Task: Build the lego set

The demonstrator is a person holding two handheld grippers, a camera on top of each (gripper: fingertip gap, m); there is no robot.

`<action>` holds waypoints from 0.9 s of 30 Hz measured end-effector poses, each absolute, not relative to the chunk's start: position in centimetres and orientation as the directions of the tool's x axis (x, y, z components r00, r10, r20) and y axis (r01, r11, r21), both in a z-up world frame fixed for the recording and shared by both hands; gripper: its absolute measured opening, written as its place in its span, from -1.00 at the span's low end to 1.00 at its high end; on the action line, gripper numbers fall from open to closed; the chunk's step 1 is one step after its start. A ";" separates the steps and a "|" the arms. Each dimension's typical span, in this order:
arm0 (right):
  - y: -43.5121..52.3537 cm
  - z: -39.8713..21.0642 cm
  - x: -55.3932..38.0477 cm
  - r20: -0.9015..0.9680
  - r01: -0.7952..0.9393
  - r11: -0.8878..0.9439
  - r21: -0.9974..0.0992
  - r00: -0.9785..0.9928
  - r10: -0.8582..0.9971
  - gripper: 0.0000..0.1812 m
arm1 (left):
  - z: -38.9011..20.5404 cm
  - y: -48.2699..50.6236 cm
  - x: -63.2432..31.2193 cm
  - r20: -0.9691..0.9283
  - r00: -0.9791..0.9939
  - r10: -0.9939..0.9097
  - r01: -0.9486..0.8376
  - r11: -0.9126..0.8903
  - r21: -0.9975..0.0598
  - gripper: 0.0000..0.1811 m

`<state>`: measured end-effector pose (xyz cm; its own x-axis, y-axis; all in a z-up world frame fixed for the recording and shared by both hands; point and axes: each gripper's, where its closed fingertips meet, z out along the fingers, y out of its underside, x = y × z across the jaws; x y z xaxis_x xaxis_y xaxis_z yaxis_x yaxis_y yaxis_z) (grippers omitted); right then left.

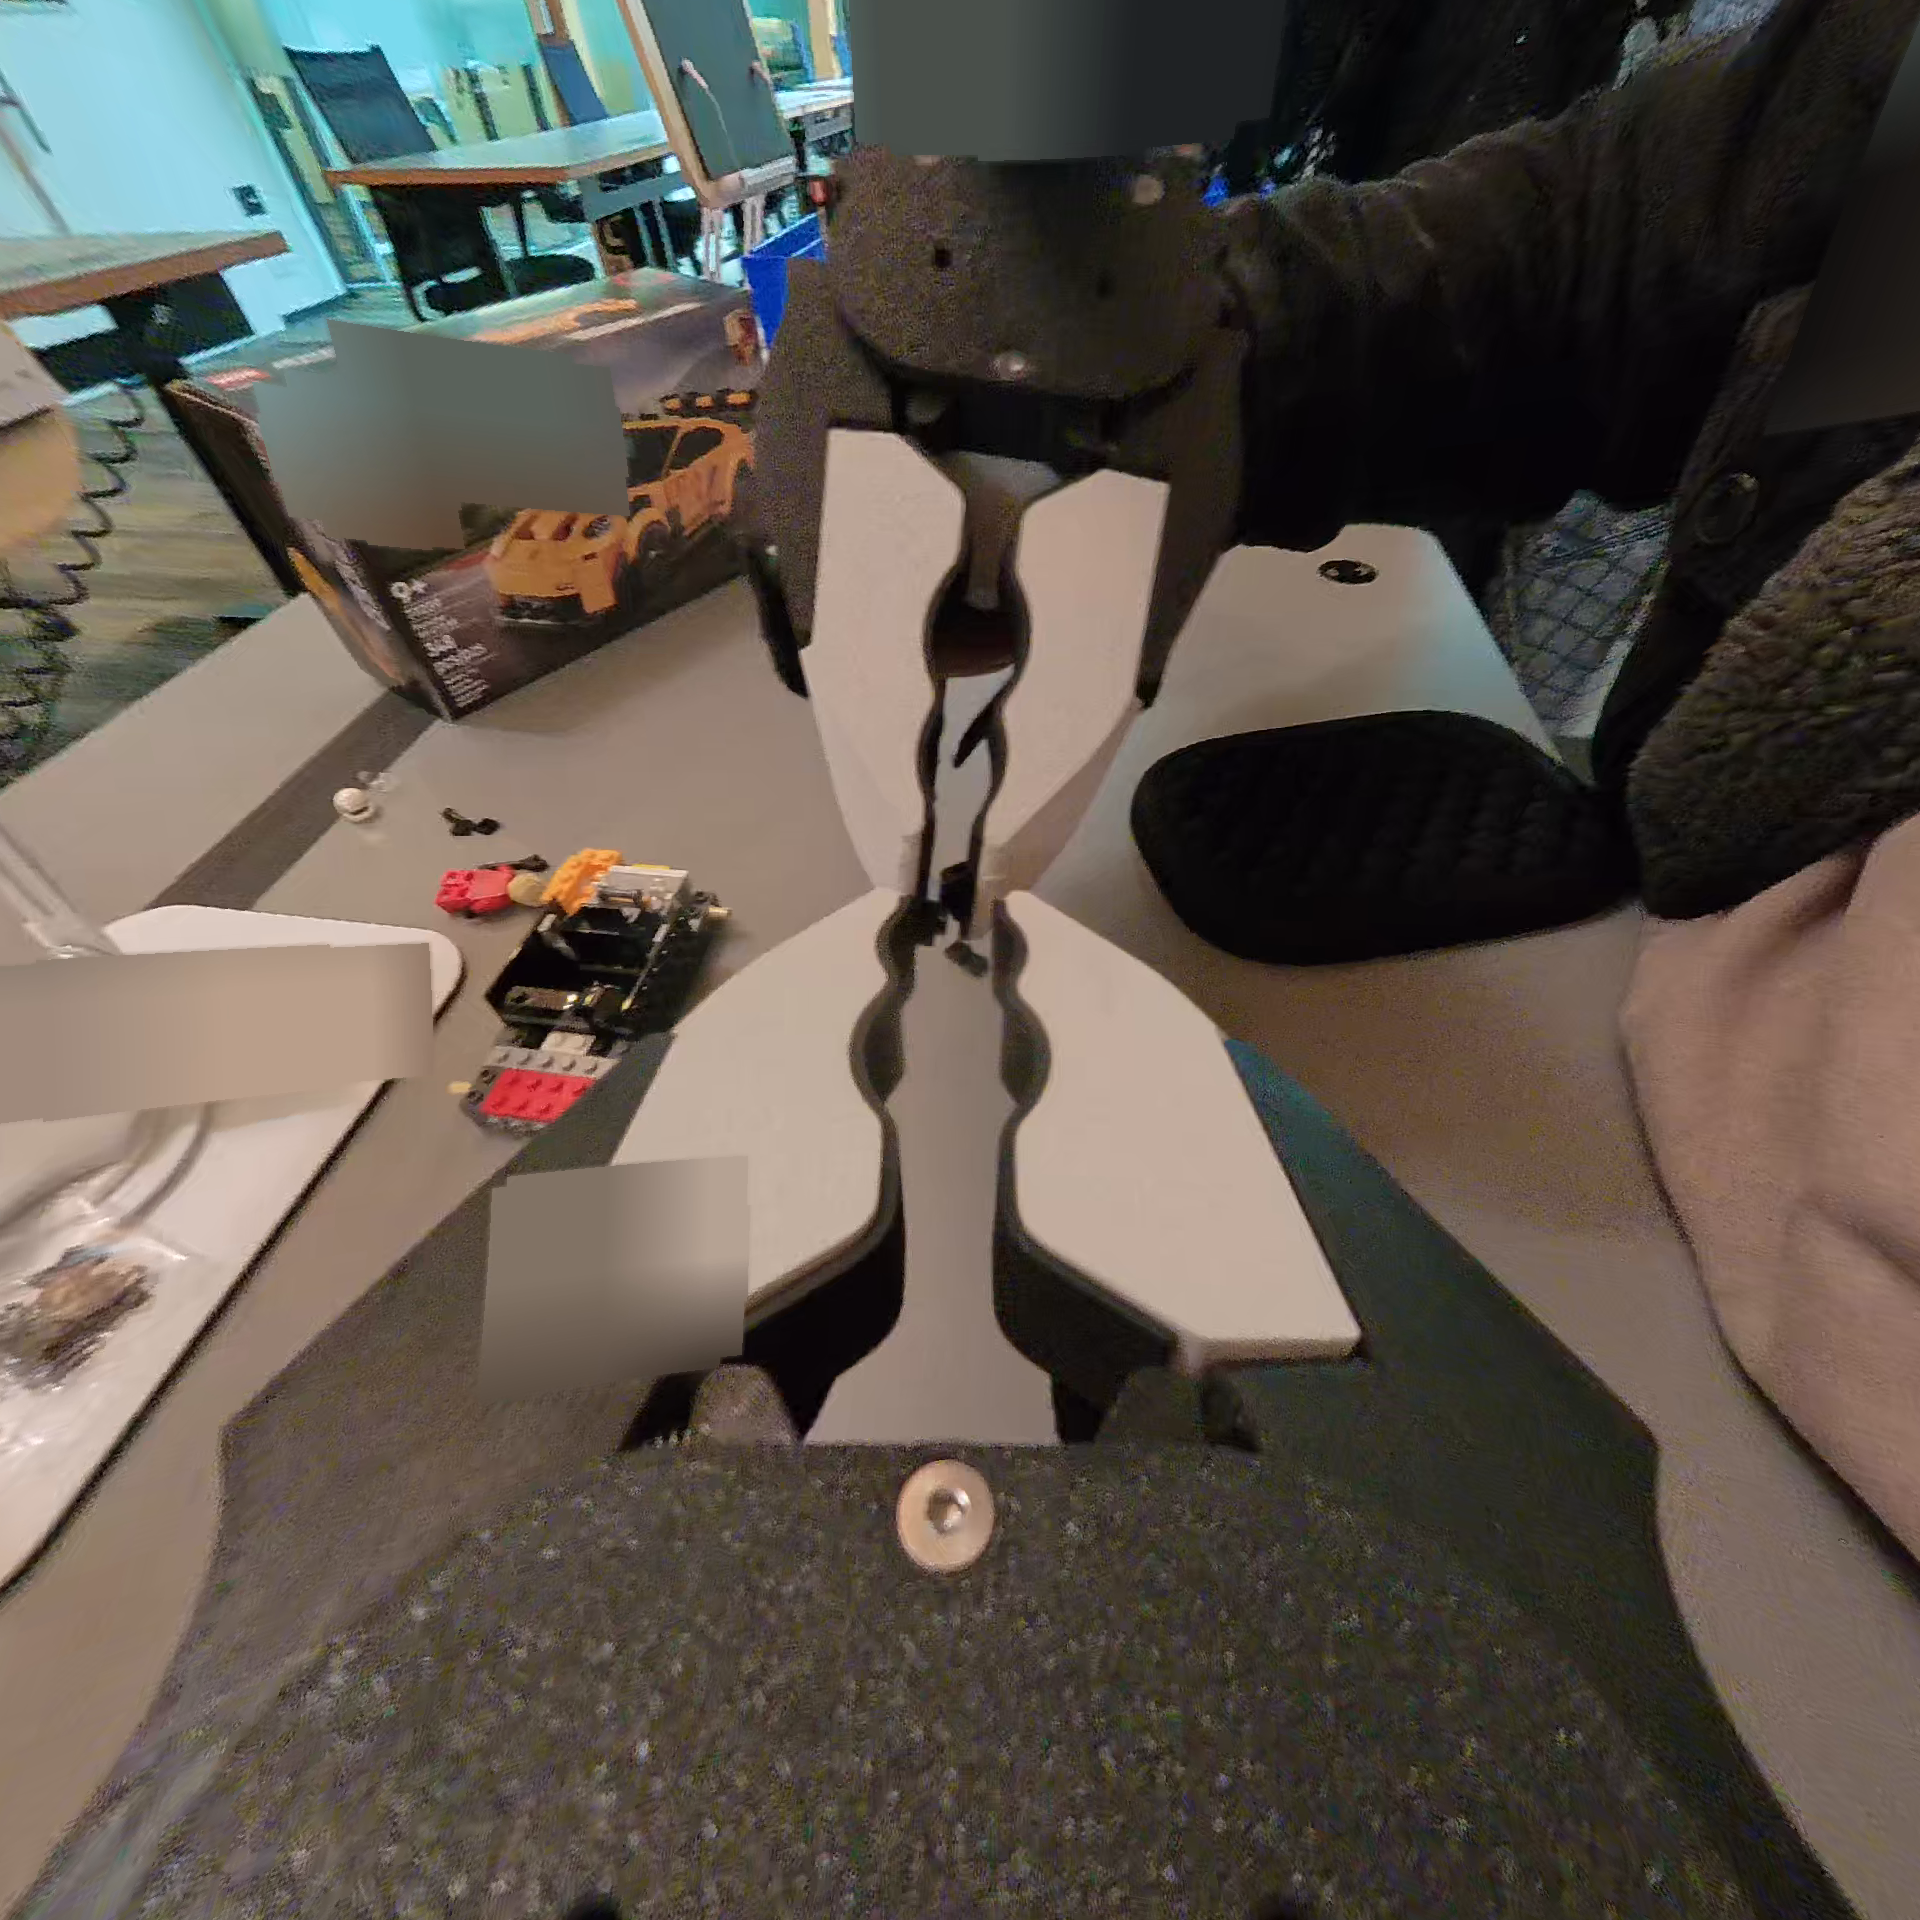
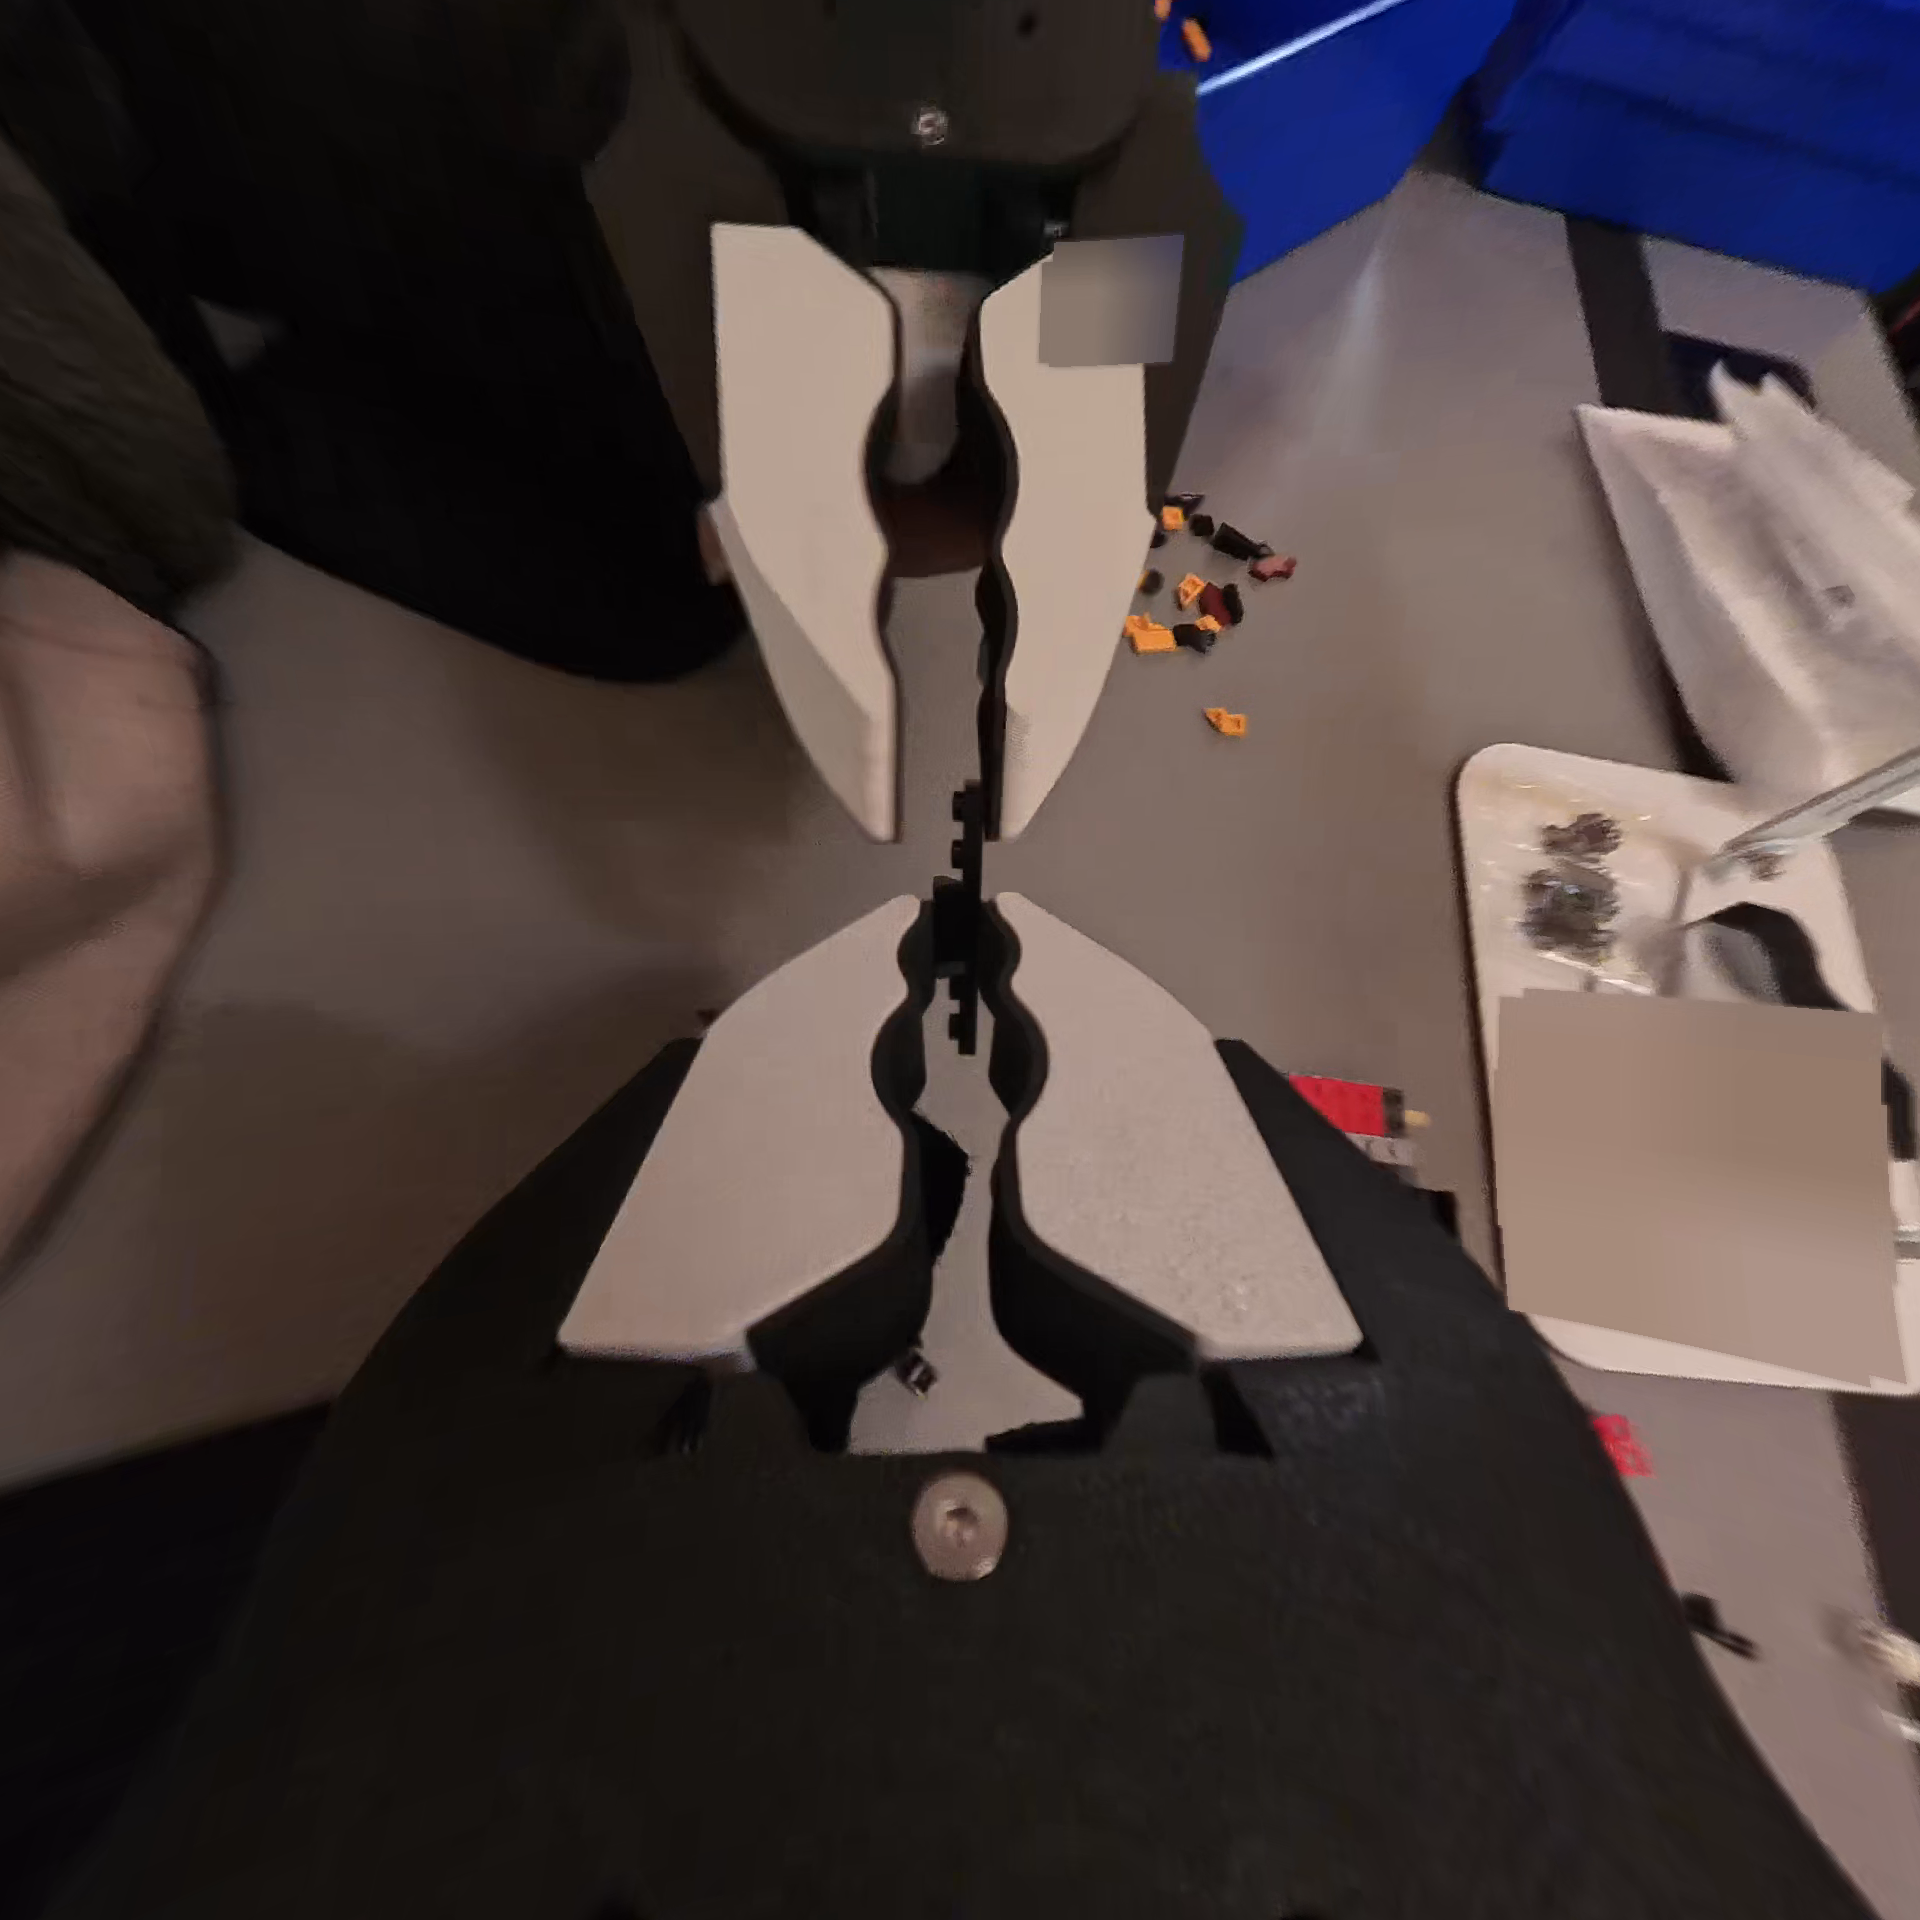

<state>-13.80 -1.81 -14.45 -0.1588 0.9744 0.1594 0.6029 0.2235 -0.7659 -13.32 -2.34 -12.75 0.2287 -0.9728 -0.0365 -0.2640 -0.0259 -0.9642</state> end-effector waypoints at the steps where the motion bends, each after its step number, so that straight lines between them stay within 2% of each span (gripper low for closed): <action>1: -1.9 -14.5 -13.9 0.187 0.608 0.248 -0.755 -0.163 0.969 -0.92 | -12.8 -2.2 -13.4 -0.053 0.239 -0.969 -0.273 -0.015 -0.962 -0.91; 10: -1.5 -13.6 -14.5 0.479 0.612 0.450 -0.650 -0.129 0.868 -0.92 | -11.8 -2.1 -13.7 -0.115 0.288 -0.951 -0.236 0.045 -0.971 -0.94; 18: -1.7 -12.9 -14.5 0.588 0.596 0.518 -0.613 -0.094 0.804 -0.91 | -10.9 -2.6 -13.5 -0.084 0.280 -0.956 -0.168 0.037 -0.985 -0.93; 27: -2.5 -10.6 -15.1 0.643 0.485 0.558 -0.674 0.014 0.765 -0.90 | -8.7 -3.5 -13.9 -0.007 0.222 -0.975 0.010 0.010 -1.000 -0.93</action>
<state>-15.08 -2.54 -10.64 0.0135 0.7654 0.6434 0.4852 0.5576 -0.6736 -13.90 -3.53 -8.69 0.2220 -0.9750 -0.0072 0.0096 0.0096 -0.9999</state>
